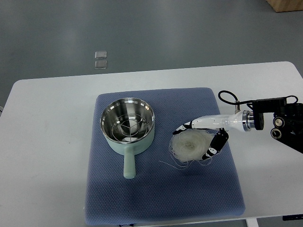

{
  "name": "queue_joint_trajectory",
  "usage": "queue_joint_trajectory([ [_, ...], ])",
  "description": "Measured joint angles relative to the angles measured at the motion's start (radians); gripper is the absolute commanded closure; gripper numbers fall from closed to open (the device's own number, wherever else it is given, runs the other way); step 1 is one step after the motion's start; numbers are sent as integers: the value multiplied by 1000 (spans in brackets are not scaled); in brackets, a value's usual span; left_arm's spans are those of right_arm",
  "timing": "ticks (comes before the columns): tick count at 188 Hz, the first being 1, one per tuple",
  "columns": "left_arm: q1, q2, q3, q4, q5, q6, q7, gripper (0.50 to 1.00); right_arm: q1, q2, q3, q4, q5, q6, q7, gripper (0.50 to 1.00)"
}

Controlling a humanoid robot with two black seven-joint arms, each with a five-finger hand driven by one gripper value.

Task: Put vermicelli into pot with right hand
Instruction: 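Close the right hand fingers around the vermicelli bundle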

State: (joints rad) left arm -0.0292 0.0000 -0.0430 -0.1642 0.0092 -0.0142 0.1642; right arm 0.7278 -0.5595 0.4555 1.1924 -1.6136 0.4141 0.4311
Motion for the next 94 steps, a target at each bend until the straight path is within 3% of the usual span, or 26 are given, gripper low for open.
queue_joint_trajectory([
  [60,0,0,0,0,0,0,0,500,-14,10,0,-42,-21,-61,-5,599],
  [94,0,0,0,0,0,0,0,500,-15,9,0,-43,-21,-65,-4,705],
])
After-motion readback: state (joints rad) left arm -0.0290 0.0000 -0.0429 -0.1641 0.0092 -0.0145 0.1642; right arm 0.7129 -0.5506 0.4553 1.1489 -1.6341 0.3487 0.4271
